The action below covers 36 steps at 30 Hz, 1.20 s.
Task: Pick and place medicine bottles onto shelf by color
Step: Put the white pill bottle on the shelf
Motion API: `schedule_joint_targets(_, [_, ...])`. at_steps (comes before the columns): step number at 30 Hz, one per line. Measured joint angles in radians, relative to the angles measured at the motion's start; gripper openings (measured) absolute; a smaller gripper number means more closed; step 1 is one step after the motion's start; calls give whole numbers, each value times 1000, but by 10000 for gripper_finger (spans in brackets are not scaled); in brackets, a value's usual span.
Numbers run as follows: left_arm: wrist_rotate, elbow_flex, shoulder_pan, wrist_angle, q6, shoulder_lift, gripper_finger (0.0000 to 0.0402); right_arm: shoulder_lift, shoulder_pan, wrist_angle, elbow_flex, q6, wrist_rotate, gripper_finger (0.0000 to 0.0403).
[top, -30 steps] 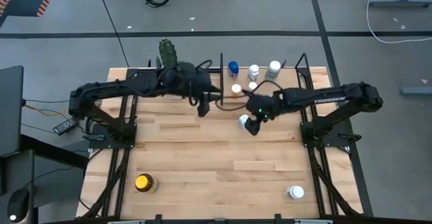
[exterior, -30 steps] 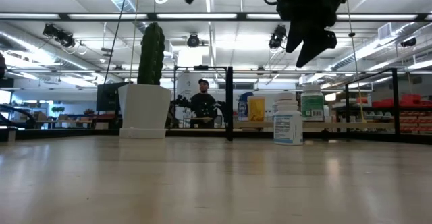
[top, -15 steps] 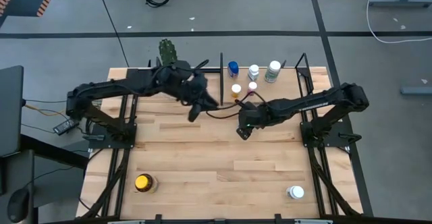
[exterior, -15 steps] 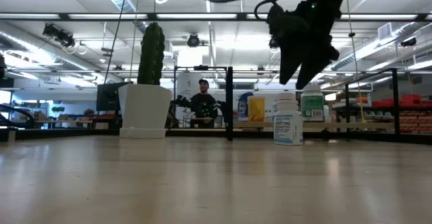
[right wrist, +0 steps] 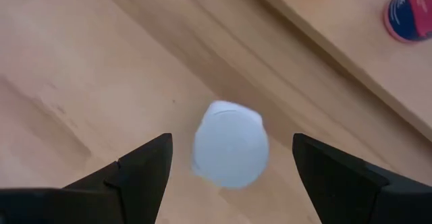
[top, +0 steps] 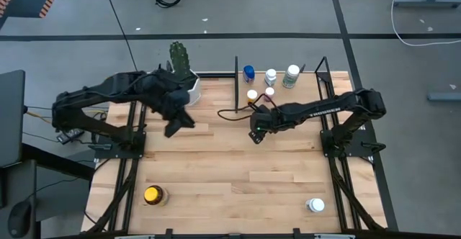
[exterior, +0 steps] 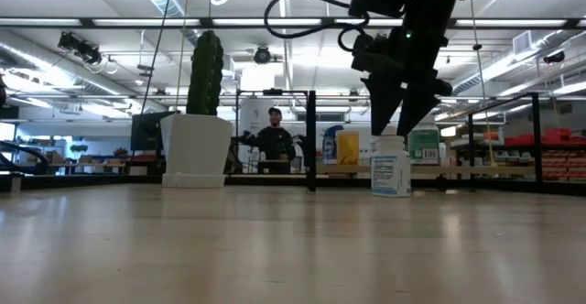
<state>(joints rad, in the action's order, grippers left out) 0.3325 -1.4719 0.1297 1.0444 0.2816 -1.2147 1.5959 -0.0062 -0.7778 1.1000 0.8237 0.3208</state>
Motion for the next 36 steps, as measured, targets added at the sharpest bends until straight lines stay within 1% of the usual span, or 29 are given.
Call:
schedule_joint_targets(2, [-2,0,-31,83,25,28,80,3,-12,-3,0,-6,-5,312])
schedule_joint_targets(4, [-37,-1,-69,171,54,52,80,3,-19,6,0,-10,-6,312])
schedule_joint_targets(8, [-177,0,-154,282,124,94,93,3,-19,10,-1,-10,-15,312])
schedule_joint_targets(10, [-224,-1,-185,285,155,115,104,3,-19,26,-14,14,-29,312])
schedule_joint_targets(14, [-271,-1,-224,284,235,141,125,3,-17,38,-57,53,-56,312])
schedule_joint_targets(17, [-284,-1,-252,284,280,152,138,3,-18,43,-75,57,-60,312])
schedule_joint_targets(22, [-302,0,-283,285,298,158,153,2,-17,73,-76,56,-60,306])
schedule_joint_targets(25, [-314,0,-291,284,309,157,156,2,-17,75,-76,64,-60,285])
schedule_joint_targets(33, [-314,0,-292,284,310,157,148,2,-17,75,-76,54,-60,202])
schedule_joint_targets(36, [-314,0,-292,284,310,157,145,2,-17,75,-76,44,-59,183])
